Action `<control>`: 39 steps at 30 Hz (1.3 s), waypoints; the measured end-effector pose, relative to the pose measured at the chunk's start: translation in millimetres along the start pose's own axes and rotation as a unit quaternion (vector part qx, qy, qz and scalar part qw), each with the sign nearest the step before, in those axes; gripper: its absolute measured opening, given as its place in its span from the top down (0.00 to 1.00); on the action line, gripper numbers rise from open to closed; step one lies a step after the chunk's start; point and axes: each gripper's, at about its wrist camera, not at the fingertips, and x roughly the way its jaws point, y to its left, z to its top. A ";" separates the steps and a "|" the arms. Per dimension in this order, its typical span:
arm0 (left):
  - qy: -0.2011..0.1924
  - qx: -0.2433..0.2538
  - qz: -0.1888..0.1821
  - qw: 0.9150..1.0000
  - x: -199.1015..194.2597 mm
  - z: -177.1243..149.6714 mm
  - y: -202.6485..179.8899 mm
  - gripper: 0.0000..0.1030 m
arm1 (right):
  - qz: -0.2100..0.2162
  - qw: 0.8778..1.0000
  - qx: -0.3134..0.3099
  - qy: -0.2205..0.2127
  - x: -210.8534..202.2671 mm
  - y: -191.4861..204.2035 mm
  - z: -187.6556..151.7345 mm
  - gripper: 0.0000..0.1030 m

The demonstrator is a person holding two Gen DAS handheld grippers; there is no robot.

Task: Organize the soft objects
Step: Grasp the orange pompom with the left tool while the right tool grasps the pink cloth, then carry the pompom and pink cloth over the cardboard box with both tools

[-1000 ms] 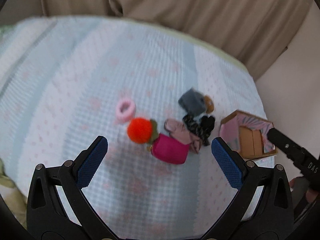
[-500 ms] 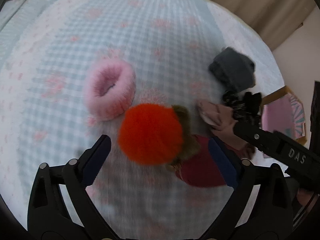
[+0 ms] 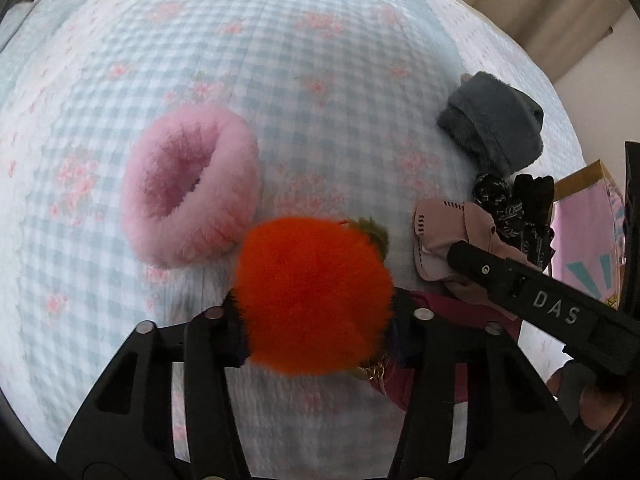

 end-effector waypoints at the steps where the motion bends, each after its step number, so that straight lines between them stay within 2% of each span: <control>1: 0.000 0.000 0.000 1.000 0.6 1.6 -0.8 0.61 | -0.004 1.000 -0.004 -0.004 -0.8 2.0 -1.4 0.50; 5: -0.002 -0.002 0.000 1.000 -0.7 4.9 -1.7 0.64 | -0.006 1.000 -0.009 -0.015 -3.1 2.9 -3.4 0.60; 8: -0.007 -0.004 -0.001 1.000 -6.2 4.8 -1.6 0.64 | -0.005 1.000 -0.011 -0.018 -8.0 -0.7 -7.1 0.63; 14: -0.020 -0.004 0.000 1.000 -21.8 10.7 -3.0 0.65 | 0.003 0.999 -0.013 -0.030 -21.6 0.3 -5.1 0.66; 21: -0.044 -0.013 0.002 0.999 -59.2 17.2 -6.5 0.65 | 0.013 0.998 -0.023 -0.051 -56.0 5.6 -0.5 0.66; 29: -0.087 -0.021 0.008 0.996 -138.7 25.4 -23.2 0.65 | 0.029 0.995 -0.043 -0.087 -132.4 7.9 -3.0 0.66; 35: -0.126 -0.016 0.013 0.992 -209.0 32.3 -61.3 0.65 | 0.040 0.988 -0.081 -0.127 -211.8 3.6 -3.7 0.66; 39: -0.155 -0.008 0.016 0.988 -258.5 32.3 -102.5 0.65 | 0.048 0.981 -0.108 -0.156 -267.5 -10.9 -5.3 0.66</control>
